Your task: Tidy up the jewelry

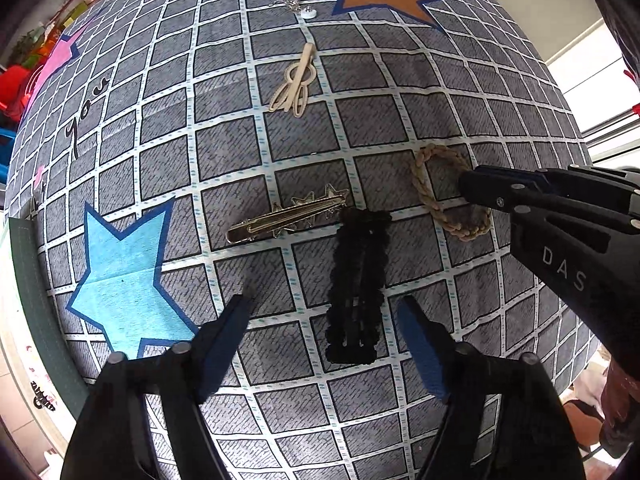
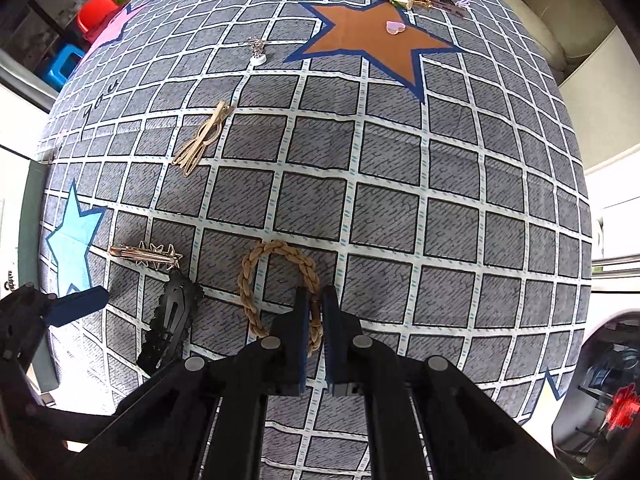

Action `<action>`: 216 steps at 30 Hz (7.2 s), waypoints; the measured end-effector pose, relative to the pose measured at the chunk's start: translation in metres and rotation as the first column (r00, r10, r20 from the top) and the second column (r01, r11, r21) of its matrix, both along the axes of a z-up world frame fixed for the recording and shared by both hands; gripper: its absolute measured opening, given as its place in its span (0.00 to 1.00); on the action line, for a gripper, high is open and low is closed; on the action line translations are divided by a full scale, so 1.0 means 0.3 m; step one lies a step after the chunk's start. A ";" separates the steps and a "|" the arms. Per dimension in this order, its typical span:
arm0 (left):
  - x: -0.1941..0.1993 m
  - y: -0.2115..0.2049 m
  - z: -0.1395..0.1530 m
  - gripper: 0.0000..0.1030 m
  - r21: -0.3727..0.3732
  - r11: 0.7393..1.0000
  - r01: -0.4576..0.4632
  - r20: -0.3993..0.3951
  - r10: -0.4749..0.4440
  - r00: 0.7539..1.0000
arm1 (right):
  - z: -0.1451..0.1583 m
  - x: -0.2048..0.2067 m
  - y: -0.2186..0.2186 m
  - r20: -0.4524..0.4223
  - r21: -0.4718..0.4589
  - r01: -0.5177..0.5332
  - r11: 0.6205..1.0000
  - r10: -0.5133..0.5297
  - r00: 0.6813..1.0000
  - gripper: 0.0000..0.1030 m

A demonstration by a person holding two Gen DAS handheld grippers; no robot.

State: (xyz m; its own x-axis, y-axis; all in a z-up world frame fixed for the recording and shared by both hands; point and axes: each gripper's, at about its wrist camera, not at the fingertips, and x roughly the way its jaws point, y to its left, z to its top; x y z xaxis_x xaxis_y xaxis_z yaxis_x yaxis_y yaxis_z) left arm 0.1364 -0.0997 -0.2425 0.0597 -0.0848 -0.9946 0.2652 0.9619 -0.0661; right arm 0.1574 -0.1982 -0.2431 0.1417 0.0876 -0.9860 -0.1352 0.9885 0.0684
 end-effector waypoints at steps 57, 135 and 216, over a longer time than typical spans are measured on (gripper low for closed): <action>-0.316 0.951 0.315 0.36 -0.140 0.871 -0.471 0.126 0.487 0.864 | 0.356 -0.069 0.604 0.050 0.171 -0.327 0.929 0.324 0.945 0.06; -0.234 0.837 0.292 1.00 0.095 0.918 -0.386 0.216 0.359 0.908 | 0.236 -0.027 0.529 -0.105 0.126 -0.150 0.981 0.163 0.981 0.79; 0.004 0.328 0.081 0.17 -0.110 0.977 -0.185 0.062 0.192 0.979 | 0.033 0.343 0.181 -0.087 0.147 0.153 0.977 -0.141 0.986 0.42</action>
State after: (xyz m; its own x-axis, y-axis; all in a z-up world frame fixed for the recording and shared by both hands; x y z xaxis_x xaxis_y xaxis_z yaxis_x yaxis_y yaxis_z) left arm 0.1376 -0.0012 -0.2182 0.1558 -0.1673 -0.9735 0.0873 0.9840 -0.1551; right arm 0.2604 -0.1439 -0.2333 0.0897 0.2217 -0.9710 0.0223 0.9742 0.2245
